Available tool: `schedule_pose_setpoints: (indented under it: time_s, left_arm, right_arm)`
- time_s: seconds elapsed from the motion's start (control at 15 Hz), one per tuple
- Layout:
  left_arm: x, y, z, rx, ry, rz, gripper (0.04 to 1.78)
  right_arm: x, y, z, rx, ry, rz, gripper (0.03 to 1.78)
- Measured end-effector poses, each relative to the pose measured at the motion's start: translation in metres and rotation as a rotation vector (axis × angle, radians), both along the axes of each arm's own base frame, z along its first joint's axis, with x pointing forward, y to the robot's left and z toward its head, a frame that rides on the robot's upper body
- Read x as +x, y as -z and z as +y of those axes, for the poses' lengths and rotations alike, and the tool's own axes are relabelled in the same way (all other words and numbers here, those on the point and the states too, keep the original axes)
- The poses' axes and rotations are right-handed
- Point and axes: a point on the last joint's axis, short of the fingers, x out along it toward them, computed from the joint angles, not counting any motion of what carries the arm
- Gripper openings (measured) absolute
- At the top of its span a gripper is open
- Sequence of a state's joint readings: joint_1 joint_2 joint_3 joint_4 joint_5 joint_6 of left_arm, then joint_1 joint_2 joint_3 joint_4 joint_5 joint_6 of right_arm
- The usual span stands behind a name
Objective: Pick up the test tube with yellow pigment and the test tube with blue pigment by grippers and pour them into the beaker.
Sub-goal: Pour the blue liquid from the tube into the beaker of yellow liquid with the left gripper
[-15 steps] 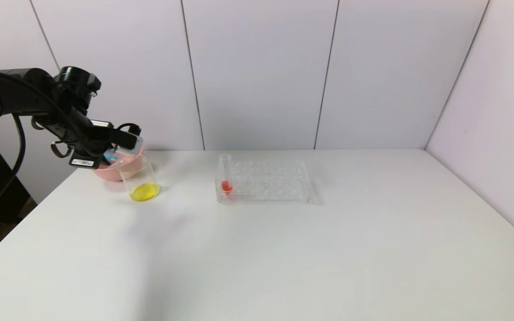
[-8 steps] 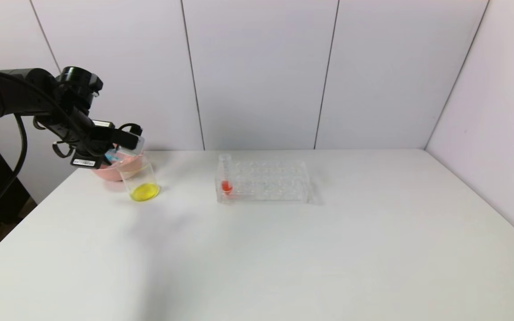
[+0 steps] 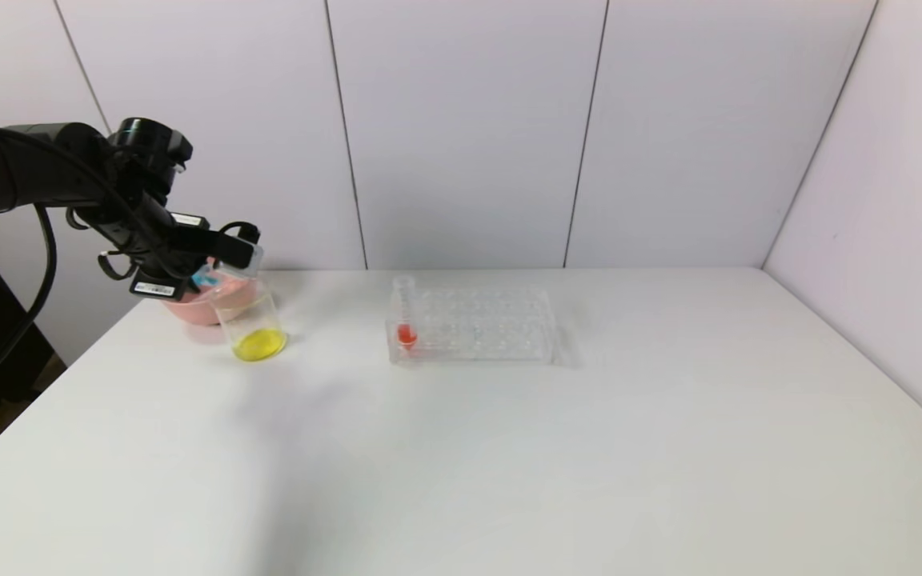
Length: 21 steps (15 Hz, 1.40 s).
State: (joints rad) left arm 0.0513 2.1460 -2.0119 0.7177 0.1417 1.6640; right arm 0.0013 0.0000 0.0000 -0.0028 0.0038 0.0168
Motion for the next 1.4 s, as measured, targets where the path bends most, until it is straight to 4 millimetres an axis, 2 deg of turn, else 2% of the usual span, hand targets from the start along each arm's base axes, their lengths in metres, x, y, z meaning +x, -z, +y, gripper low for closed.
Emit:
schedule_pose_setpoints:
  time_s: [1.4]
  left_arm:
    - [0.0012,-0.0014,-0.0098,0.095,-0.045,-0.010,0.46]
  right_arm:
    - [0.0000,0.0000,0.0000,0.000,0.000,0.000,1.71]
